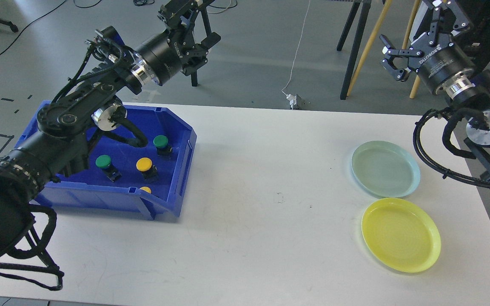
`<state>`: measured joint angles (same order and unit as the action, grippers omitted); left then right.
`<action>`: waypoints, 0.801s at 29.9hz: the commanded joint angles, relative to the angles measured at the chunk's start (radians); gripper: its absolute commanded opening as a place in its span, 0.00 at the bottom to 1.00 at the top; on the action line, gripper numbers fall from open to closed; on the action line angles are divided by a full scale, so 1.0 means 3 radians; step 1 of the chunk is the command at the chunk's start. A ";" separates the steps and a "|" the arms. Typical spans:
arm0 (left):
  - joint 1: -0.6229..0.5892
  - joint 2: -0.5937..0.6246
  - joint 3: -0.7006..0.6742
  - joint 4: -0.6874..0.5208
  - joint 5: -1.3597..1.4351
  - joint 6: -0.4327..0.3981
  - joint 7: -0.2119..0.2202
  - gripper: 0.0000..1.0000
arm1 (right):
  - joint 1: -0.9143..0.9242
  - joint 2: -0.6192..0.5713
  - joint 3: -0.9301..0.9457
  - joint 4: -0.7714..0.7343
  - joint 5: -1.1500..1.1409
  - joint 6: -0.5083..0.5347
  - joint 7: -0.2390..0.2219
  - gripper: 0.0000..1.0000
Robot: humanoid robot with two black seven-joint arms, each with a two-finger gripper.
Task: Pass button and place on color plate
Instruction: 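Reach the left gripper down into the blue bin toward a button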
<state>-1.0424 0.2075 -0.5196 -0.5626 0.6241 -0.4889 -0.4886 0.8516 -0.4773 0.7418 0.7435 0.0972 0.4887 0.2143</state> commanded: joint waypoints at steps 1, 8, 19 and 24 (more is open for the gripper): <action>0.0003 -0.0063 -0.0007 0.0004 -0.0014 0.0001 0.0000 1.00 | -0.0016 0.0001 -0.0013 -0.0003 0.0008 0.0000 -0.0004 0.99; 0.0008 0.0014 -0.0022 0.0121 -0.0366 0.0001 0.0000 1.00 | -0.0032 0.0001 -0.0008 -0.0009 0.0008 0.0000 -0.0004 0.99; 0.0085 0.0707 -0.0140 -0.1267 -0.0154 0.0001 0.0000 0.99 | -0.0098 -0.0040 0.0018 -0.0003 0.0013 0.0000 0.0017 0.99; -0.0619 0.1608 0.1090 -0.1832 0.0128 0.0001 0.0000 0.99 | -0.0200 -0.0081 0.0018 -0.0009 0.0013 0.0000 0.0017 0.99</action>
<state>-1.0981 0.5566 -0.4200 -1.0416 0.6261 -0.4888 -0.4889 0.8086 -0.4928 0.7476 0.7423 0.1013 0.4887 0.2193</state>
